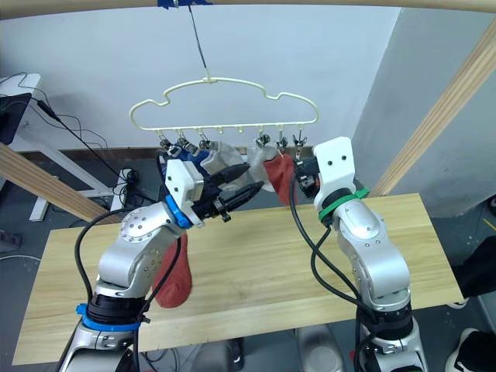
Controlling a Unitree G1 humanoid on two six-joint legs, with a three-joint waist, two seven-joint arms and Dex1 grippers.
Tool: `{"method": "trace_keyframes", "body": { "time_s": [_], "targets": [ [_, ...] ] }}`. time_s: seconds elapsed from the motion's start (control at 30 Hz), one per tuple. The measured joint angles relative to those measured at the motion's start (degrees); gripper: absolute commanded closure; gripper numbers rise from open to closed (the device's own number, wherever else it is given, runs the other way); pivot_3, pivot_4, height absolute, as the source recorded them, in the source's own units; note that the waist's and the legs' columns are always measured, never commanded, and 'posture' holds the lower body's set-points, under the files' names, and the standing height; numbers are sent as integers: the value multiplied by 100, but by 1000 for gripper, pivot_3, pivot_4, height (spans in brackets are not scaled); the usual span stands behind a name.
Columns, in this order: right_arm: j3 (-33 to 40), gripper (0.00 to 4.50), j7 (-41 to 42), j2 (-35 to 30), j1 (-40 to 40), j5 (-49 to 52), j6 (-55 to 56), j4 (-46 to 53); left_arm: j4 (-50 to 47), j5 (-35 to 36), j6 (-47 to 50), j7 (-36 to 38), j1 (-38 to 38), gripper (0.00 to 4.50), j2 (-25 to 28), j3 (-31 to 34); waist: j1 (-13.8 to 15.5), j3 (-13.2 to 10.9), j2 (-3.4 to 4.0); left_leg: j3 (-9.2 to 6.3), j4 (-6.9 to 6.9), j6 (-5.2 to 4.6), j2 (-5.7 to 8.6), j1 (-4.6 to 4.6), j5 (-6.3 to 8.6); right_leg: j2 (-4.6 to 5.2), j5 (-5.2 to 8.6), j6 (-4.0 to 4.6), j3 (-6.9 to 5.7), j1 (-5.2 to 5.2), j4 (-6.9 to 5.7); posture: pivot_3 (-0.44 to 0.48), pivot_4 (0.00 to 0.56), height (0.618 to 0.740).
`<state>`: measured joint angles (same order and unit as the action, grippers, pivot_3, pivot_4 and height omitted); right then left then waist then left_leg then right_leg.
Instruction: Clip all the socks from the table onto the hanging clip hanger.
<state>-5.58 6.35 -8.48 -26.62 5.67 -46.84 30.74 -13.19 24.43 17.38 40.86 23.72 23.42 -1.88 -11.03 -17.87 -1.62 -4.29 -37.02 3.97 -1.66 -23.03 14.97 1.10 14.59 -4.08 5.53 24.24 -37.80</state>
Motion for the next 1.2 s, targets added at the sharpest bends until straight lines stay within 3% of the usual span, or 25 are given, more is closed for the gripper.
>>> {"method": "trace_keyframes", "body": {
  "time_s": [0.5, 1.2],
  "targets": [
    [57, 2060, -251, 120, -591, -228, 574, -1098, 37, -208, -13, -7, 70, 1989, 10, -12, 8, 0, 0, 2, 1, 0, 0, 0, 0, 1, -1, 2, 0, 1, 1, -217, 293, 740],
    [540, 2060, -519, 715, -910, 20, 500, -1307, 187, -449, -172, -5, 85, 1989, -82, -120, 5, 0, 0, 0, -1, 0, 0, 0, 0, 3, -2, 3, 0, 3, -11, -217, 291, 740]
  ]
}}
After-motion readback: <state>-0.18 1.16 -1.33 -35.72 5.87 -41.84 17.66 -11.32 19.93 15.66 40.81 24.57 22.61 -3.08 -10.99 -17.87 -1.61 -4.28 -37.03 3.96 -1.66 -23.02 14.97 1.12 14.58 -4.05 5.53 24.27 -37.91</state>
